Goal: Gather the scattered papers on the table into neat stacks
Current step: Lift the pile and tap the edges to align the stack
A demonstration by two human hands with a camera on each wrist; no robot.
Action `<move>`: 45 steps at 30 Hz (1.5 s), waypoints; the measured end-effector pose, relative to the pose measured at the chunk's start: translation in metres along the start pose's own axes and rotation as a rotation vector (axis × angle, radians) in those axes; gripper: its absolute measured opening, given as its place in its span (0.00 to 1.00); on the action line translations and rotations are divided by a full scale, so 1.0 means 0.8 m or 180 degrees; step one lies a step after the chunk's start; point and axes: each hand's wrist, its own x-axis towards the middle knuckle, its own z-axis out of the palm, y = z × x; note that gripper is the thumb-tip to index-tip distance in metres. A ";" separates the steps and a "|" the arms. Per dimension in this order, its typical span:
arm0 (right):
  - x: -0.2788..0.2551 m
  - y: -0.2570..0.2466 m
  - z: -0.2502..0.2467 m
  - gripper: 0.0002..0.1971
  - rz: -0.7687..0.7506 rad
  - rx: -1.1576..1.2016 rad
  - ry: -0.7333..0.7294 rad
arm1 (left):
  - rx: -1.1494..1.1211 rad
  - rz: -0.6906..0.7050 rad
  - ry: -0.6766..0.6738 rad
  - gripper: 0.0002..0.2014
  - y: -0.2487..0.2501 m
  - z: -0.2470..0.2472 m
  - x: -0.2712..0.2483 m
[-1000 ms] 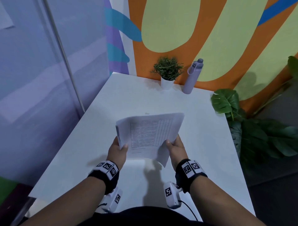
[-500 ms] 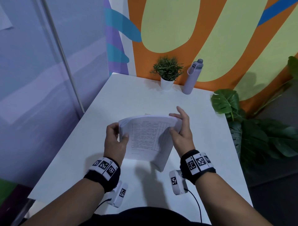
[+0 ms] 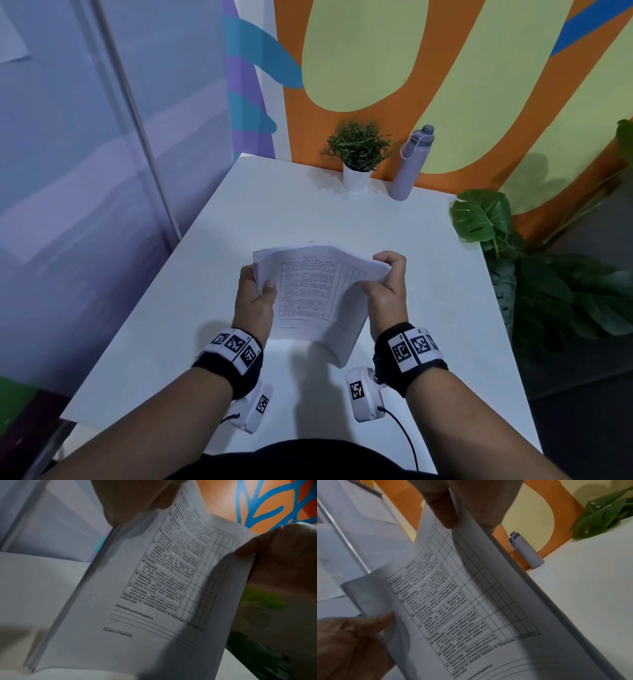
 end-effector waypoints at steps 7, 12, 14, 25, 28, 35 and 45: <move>0.000 0.002 -0.003 0.20 0.0117 -0.0079 0.0030 | 0.0396 0.0026 -0.0026 0.08 -0.012 -0.002 0.003; 0.003 0.007 -0.005 0.19 0.0080 -0.0046 0.0041 | 0.0441 -0.0013 0.0082 0.17 -0.010 -0.001 0.002; 0.004 0.008 -0.005 0.19 0.0085 -0.0042 0.0024 | 0.0436 -0.0040 0.0094 0.18 -0.008 0.000 0.002; -0.011 0.027 -0.011 0.09 0.0236 -0.0725 -0.0578 | 0.0034 -0.0109 0.0691 0.11 0.044 -0.007 0.030; -0.015 0.031 -0.012 0.14 0.0344 -0.0784 -0.0558 | 0.0109 -0.0152 0.0664 0.13 0.050 -0.017 0.046; -0.002 0.016 -0.009 0.15 0.0678 -0.0262 -0.0447 | 0.0341 -0.0439 -0.0100 0.17 -0.001 -0.023 0.023; 0.007 -0.019 -0.017 0.20 0.0760 0.0418 -0.0952 | -0.0460 -0.0606 -0.0111 0.11 -0.012 -0.039 0.017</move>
